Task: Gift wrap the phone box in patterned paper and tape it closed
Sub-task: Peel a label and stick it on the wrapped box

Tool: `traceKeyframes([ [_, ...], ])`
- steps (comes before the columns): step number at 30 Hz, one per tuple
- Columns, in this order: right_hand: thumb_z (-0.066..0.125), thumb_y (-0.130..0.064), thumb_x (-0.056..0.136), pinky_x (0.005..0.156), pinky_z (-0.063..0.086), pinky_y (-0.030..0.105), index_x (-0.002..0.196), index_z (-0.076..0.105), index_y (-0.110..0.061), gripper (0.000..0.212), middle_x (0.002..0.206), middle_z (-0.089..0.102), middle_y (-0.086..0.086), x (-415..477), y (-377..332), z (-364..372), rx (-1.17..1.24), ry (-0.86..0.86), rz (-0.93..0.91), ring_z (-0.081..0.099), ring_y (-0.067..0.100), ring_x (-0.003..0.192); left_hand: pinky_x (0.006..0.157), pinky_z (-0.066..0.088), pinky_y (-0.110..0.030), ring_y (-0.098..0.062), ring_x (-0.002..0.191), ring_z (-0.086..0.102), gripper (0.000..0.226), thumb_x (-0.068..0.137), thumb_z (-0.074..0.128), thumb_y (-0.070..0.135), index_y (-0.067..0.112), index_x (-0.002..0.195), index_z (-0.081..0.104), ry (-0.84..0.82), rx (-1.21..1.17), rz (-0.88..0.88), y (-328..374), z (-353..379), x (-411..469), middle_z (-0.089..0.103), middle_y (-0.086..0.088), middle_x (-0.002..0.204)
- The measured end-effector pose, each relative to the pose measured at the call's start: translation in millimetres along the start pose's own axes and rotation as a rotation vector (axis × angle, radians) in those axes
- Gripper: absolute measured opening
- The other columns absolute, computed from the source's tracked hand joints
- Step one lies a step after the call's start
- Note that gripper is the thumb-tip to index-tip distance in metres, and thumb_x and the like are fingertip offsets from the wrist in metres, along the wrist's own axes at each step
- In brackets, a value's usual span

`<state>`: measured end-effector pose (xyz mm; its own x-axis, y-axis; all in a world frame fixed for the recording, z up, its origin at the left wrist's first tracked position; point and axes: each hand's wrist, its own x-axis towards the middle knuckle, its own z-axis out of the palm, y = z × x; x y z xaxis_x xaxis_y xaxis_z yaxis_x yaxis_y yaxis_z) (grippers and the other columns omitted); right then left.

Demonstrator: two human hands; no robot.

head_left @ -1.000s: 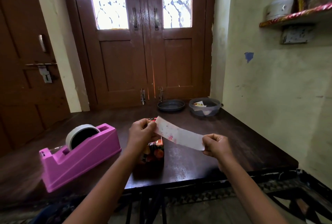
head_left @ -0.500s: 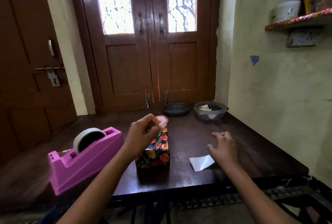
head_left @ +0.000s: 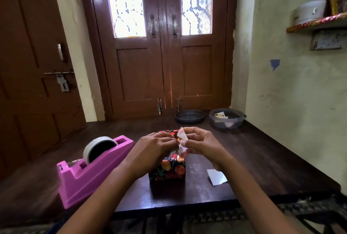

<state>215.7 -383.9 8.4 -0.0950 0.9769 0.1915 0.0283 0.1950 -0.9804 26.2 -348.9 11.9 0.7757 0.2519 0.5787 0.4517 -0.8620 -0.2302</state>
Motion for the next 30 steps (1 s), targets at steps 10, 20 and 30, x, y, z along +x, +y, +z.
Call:
traceKeyframes([
  [10, 0.057, -0.003, 0.088, 0.063, 0.057, 0.025, 0.084, 0.063, -0.023, 0.021, 0.084, 0.065, 0.0, 17, 9, 2, -0.15, 0.322, -0.116, 0.065, 0.015, 0.084, 0.06, 0.057, -0.035, -0.015, 0.087, 0.068, 0.02, 0.085, 0.059, 0.026, 0.029, 0.104, 0.066, -0.027, 0.037, -0.177, -18, 2, -7, 0.063, 0.004, 0.118],
  [20, 0.06, -0.003, 0.088, 0.047, 0.051, 0.015, 0.081, 0.061, -0.008, 0.008, 0.083, 0.063, 0.009, 32, 14, 13, 0.069, 0.336, 0.019, 0.062, 0.014, 0.073, 0.059, 0.055, -0.022, -0.011, 0.059, 0.066, 0.031, 0.092, 0.044, 0.004, 0.01, 0.072, 0.067, 0.145, -0.903, -1.171, -29, 11, 12, 0.067, -0.006, 0.066],
  [30, 0.069, 0.004, 0.078, 0.052, 0.054, 0.019, 0.072, 0.06, -0.006, 0.014, 0.074, 0.062, 0.009, 93, 11, 13, -0.007, 0.341, 0.064, 0.062, 0.018, 0.068, 0.058, 0.054, -0.022, -0.011, 0.073, 0.062, 0.021, 0.077, 0.071, -0.001, 0.009, 0.092, 0.06, 0.252, -0.787, -1.245, -69, 26, 34, 0.063, -0.006, 0.084],
])
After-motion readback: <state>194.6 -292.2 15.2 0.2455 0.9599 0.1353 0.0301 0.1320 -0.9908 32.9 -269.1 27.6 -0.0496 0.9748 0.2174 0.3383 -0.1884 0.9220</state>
